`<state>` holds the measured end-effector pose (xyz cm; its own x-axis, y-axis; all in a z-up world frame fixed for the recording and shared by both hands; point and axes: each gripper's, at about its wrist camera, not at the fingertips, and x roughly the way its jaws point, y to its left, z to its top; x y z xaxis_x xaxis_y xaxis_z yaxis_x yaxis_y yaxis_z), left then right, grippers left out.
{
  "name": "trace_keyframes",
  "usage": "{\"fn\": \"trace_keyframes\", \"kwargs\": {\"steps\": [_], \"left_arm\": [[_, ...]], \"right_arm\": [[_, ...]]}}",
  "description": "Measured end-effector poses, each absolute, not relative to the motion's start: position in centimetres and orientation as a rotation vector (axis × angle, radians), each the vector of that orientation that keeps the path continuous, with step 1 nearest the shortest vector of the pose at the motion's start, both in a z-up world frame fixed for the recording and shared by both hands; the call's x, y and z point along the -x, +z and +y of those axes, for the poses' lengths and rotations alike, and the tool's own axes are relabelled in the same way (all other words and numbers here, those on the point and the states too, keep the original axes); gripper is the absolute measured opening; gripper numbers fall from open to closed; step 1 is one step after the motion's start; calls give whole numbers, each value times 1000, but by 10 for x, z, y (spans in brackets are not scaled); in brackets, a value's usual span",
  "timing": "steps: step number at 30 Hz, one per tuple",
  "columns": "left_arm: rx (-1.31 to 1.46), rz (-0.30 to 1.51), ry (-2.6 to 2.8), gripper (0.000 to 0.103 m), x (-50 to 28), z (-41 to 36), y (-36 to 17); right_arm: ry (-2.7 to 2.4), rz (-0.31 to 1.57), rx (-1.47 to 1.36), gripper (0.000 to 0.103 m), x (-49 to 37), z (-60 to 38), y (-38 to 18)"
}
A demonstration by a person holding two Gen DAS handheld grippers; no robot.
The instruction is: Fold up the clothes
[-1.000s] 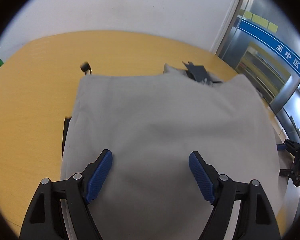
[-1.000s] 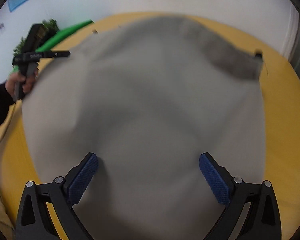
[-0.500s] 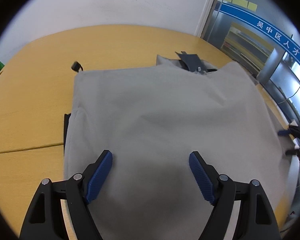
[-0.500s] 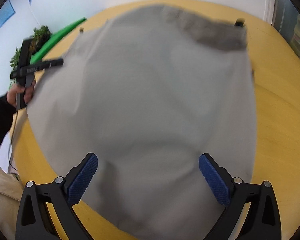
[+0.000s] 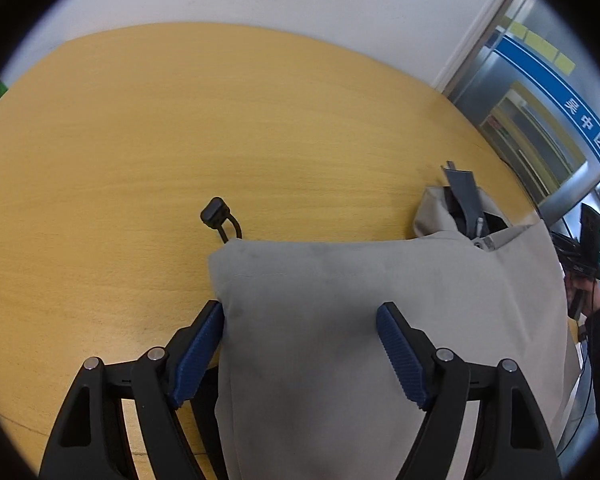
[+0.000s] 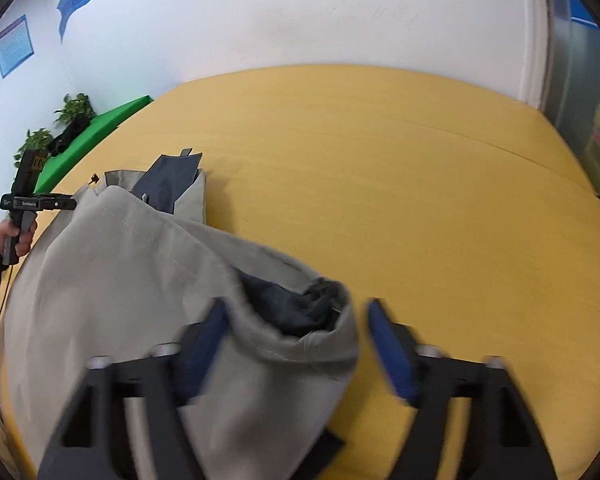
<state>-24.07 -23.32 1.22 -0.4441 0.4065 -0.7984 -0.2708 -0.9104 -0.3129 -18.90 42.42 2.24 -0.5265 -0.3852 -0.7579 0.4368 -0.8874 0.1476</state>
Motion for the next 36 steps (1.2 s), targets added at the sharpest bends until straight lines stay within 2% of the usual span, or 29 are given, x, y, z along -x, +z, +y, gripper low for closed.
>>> {"fn": "trace_keyframes", "kwargs": {"steps": [1,2,3,4,8,10,11,12,13,15,17,18,19,20,21,22,26,30,32,33,34,36], "left_arm": [[1359,-192,2377,42,240,-234,13],[1361,-215,2381,25,243,-234,15],[1363,-239,2385,11,246,-233,17],[1363,-263,2390,9,248,-233,19],[1298,-314,2435,7,248,-244,29],[1294,-306,2435,7,248,-240,30],[1291,-304,2437,7,248,-240,30],[1290,-304,2438,8,248,-240,31],[1301,-319,2436,10,249,-240,29],[1327,-333,2426,18,252,-238,26],[1349,-290,2416,21,253,-230,22],[1336,-264,2420,20,251,-227,23],[1322,-241,2424,20,250,-225,24],[1303,-242,2427,19,249,-225,26],[1300,-251,2428,7,248,-227,27],[1303,-264,2438,6,249,-230,28],[1293,-325,2459,5,246,-248,29],[1274,-298,2454,5,247,-240,32],[1282,-305,2441,7,251,-236,31],[1294,-310,2434,11,254,-234,29],[1309,-297,2427,16,255,-230,26],[1326,-255,2419,17,257,-222,22]], "right_arm": [[-2389,84,-1160,36,205,421,27],[-2389,70,-1142,30,205,422,34],[-2398,46,-1117,21,204,422,37],[-2406,22,-1093,19,203,422,40],[-2446,-155,-1108,21,206,442,40],[-2453,-186,-1164,34,208,450,34],[-2449,-204,-1160,36,205,452,35],[-2438,-234,-1141,48,201,456,37],[-2428,-265,-1122,68,197,459,40],[-2415,-296,-1114,83,190,467,42],[-2396,-286,-1164,72,189,468,38],[-2376,-275,-1199,37,191,465,34],[-2364,-264,-1224,13,194,462,31],[-2361,-256,-1232,13,196,458,29],[-2356,-255,-1235,12,197,456,28],[-2360,-266,-1227,10,197,456,28],[-2412,-372,-1143,9,193,477,36],[-2406,-469,-1085,12,190,491,39],[-2370,-467,-1099,27,192,485,38],[-2356,-450,-1123,55,194,480,36],[-2343,-431,-1152,69,197,475,33],[-2333,-385,-1211,65,205,464,26]]}}
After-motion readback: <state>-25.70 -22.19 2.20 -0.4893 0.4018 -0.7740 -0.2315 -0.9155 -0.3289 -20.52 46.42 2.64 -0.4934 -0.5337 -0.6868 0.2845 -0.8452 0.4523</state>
